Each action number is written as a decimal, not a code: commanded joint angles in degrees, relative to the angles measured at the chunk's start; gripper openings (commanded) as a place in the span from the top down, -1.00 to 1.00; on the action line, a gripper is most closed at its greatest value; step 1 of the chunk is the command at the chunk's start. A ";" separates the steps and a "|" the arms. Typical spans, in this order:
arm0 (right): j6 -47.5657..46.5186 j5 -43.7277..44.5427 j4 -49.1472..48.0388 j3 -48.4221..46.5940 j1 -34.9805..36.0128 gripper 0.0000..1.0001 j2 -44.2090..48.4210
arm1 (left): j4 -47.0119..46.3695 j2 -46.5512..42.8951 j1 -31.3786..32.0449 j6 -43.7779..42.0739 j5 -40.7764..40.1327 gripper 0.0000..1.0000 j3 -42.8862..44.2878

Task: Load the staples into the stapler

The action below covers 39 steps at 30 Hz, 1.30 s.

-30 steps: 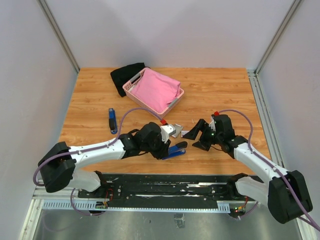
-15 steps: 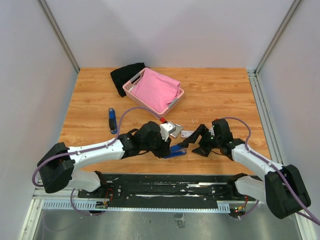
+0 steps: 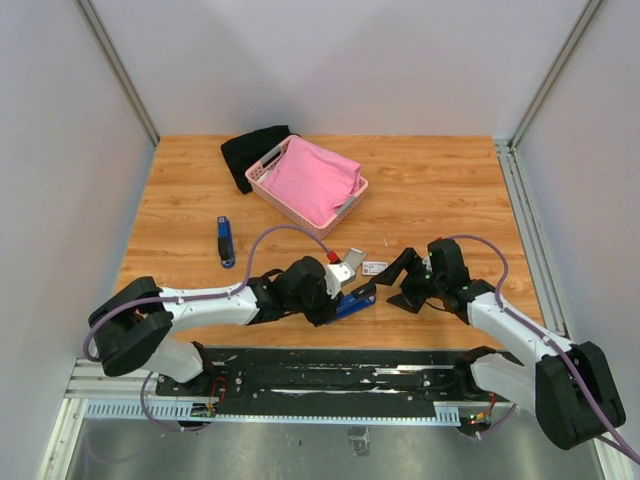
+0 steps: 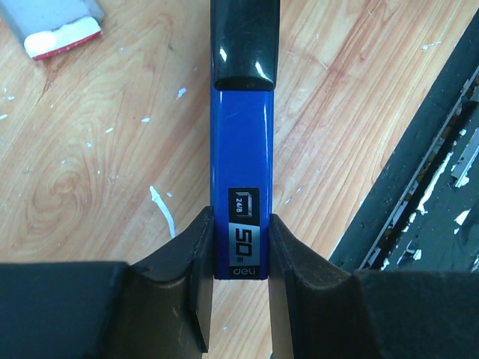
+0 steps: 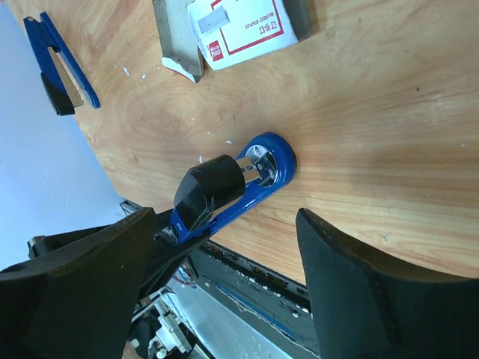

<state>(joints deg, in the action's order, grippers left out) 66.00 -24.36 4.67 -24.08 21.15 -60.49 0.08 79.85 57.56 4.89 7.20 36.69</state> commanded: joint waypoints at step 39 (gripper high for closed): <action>-6.59 5.76 7.65 1.80 -1.72 -0.68 11.83 | -9.74 9.48 1.04 -0.06 6.69 0.99 6.30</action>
<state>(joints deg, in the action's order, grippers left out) 58.08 -18.35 11.88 -23.27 20.53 -49.98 -8.14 93.34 58.13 3.33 12.14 43.13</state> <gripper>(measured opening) 0.833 0.309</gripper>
